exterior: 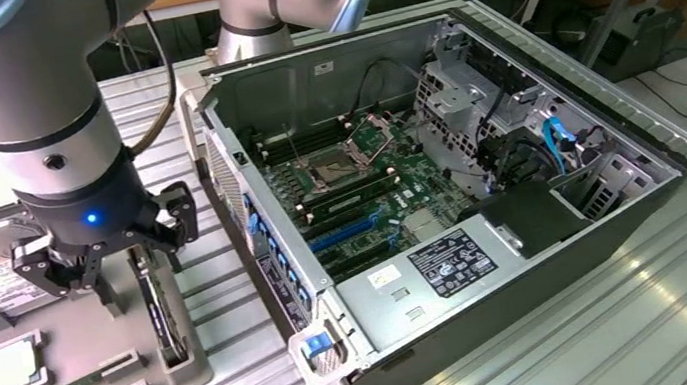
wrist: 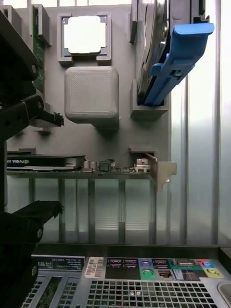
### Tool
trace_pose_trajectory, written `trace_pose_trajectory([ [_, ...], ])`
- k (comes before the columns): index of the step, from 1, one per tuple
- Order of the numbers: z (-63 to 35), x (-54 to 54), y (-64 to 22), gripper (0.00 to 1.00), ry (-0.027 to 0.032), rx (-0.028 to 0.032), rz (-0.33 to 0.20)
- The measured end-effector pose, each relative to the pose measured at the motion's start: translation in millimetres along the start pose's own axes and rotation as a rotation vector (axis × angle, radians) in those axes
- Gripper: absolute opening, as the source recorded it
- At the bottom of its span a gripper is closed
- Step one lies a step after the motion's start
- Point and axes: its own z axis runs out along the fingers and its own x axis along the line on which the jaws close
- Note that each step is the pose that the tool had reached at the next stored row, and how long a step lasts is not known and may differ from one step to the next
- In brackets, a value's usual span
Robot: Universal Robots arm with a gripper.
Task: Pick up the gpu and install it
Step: 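Pick up the gpu and move the gpu toward the slot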
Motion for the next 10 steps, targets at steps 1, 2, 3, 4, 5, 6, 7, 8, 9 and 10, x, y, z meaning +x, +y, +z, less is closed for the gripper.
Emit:
trace_pose_trajectory([
  [1,1.7,0.0,-0.1,0.72,-0.0005,0.0000,0.000],
  [2,2.7,0.0,-0.1,0.72,-0.0016,0.0002,0.000],
  [3,3.8,0.0,-0.2,0.72,-0.0025,0.0004,0.000],
  [4,5.1,0.1,-0.2,0.72,-0.0034,0.0006,0.000],
  [5,6.4,0.1,-0.2,0.72,-0.0041,0.0005,0.000],
  [6,8.1,0.2,-0.2,0.72,-0.0046,0.0005,0.000],
  [7,9.8,0.2,-0.3,0.72,-0.0048,0.0005,0.000],
  [8,11.7,0.3,-0.3,0.72,-0.0048,0.0005,0.000],
  [9,13.5,0.4,-0.3,0.72,-0.0048,0.0006,0.000],
  [10,15.2,0.4,-0.4,0.72,-0.0048,0.0006,0.000],
])
